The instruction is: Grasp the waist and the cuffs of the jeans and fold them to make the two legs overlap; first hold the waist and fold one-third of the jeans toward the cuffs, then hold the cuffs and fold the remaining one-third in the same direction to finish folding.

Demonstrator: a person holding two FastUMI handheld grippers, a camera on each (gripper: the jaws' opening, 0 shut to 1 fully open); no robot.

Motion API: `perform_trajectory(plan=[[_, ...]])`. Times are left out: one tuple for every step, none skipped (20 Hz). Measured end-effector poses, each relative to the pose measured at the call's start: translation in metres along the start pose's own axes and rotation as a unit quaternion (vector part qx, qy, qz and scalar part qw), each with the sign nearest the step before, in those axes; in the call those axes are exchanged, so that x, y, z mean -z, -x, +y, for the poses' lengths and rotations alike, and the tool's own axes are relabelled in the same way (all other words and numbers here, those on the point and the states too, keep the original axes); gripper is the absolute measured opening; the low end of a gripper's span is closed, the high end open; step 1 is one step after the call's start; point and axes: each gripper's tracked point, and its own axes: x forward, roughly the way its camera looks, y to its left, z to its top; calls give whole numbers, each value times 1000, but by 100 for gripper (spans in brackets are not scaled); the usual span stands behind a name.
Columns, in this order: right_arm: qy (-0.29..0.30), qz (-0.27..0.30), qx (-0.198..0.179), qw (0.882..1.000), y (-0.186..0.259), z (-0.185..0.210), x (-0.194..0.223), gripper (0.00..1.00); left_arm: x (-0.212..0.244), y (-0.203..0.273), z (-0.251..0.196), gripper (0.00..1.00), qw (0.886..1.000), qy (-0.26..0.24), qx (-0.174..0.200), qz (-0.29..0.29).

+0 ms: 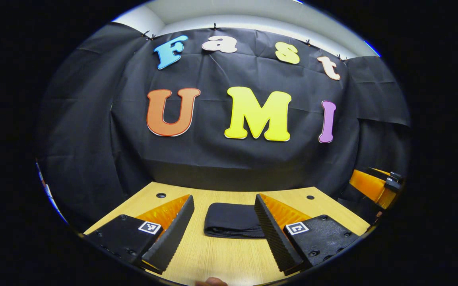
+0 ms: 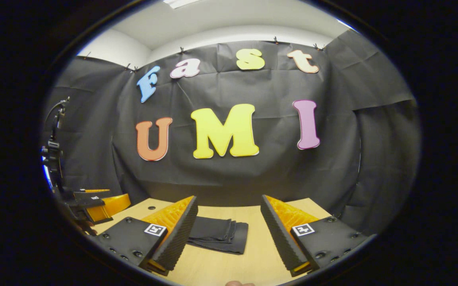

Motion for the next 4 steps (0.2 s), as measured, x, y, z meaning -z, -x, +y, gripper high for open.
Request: perform_trajectory(plan=[[7, -2, 3, 1000, 3, 0, 0, 99, 0, 3, 0, 98, 1000, 0, -1, 0], [13, -5, 6, 1000, 6, 0, 0, 99, 2, 2, -1, 98, 1000, 0, -2, 1], [17, -7, 9, 1000, 9, -1, -1, 99, 2, 2, -1, 98, 1000, -1, -3, 1], [20, -9, 12, 1000, 10, -2, -2, 99, 1, 2, -2, 98, 1000, -3, -2, 0]])
